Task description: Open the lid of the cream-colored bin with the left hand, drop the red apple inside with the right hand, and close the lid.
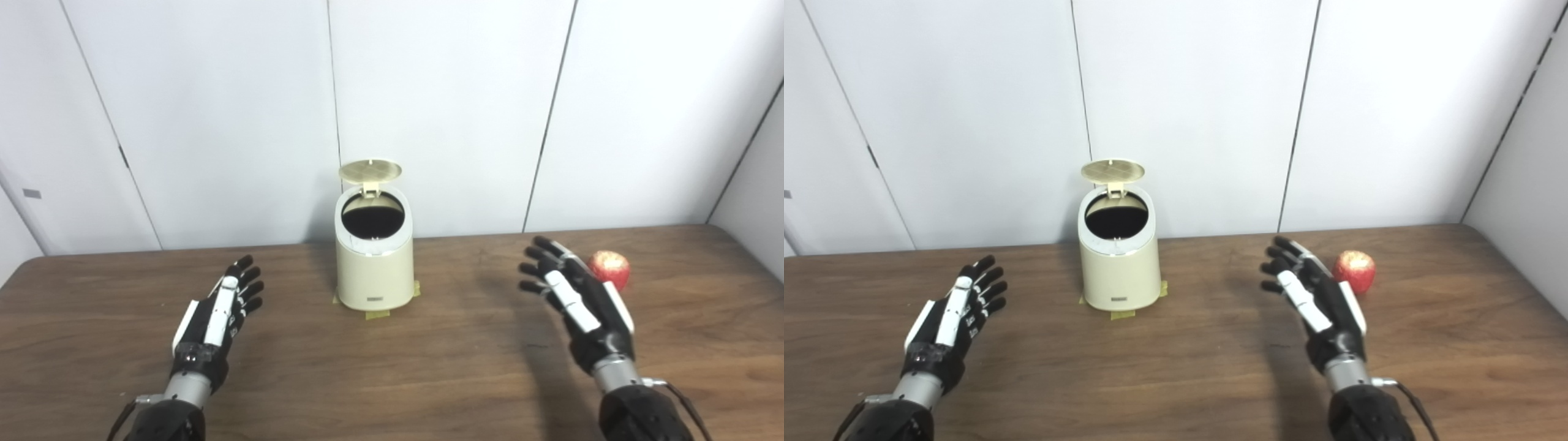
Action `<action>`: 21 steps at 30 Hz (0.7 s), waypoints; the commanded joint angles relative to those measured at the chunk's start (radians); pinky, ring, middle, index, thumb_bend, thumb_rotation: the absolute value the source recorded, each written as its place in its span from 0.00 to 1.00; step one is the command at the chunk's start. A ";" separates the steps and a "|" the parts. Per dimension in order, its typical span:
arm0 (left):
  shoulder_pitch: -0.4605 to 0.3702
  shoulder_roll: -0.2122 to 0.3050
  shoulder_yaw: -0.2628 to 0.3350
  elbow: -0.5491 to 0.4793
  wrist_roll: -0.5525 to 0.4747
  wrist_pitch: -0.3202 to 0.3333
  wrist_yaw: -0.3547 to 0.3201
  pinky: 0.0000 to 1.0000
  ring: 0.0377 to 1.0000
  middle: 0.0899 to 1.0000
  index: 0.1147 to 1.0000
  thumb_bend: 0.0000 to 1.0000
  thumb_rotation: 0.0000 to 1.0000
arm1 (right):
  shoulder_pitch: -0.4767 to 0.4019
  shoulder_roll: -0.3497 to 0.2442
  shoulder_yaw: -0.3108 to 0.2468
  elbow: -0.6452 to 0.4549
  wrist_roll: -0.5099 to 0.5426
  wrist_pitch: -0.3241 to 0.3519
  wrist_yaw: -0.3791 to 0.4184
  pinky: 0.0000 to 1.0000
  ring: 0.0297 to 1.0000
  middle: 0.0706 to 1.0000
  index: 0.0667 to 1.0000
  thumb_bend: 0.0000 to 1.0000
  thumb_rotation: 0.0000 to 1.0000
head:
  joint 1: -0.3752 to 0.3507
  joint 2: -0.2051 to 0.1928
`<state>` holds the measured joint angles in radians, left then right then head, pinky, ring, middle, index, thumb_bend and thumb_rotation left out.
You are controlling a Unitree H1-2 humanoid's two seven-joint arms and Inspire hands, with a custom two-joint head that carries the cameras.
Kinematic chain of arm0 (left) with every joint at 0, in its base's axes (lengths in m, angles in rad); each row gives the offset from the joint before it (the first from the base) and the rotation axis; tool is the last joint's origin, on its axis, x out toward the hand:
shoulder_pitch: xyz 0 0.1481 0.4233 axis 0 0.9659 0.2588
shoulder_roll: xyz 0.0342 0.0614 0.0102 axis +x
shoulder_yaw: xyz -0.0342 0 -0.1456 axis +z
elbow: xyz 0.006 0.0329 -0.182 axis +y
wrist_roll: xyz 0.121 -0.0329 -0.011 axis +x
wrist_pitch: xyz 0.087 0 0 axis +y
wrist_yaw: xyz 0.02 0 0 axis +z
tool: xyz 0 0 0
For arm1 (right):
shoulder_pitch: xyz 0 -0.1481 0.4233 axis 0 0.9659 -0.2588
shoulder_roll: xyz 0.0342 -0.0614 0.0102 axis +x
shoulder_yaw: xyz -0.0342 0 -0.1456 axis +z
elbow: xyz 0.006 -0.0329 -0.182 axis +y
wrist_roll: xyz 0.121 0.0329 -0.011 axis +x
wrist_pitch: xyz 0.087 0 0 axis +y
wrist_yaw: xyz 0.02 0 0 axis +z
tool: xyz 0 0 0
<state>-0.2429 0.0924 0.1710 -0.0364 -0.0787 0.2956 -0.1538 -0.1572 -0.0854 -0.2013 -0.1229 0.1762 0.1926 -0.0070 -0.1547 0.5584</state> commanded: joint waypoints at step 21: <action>-0.034 0.130 0.046 0.000 -0.125 -0.035 0.000 0.97 0.94 0.95 0.96 0.40 0.91 | -0.060 -0.120 0.061 -0.258 -0.421 0.067 -0.103 0.73 0.75 0.80 0.79 0.76 0.22 | -0.251 0.016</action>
<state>-0.2419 0.2049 0.2119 -0.0105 -0.1851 0.2689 -0.1552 -0.1731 -0.1540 -0.1416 -0.3349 -0.1908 0.2499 -0.1230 -0.4049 0.5737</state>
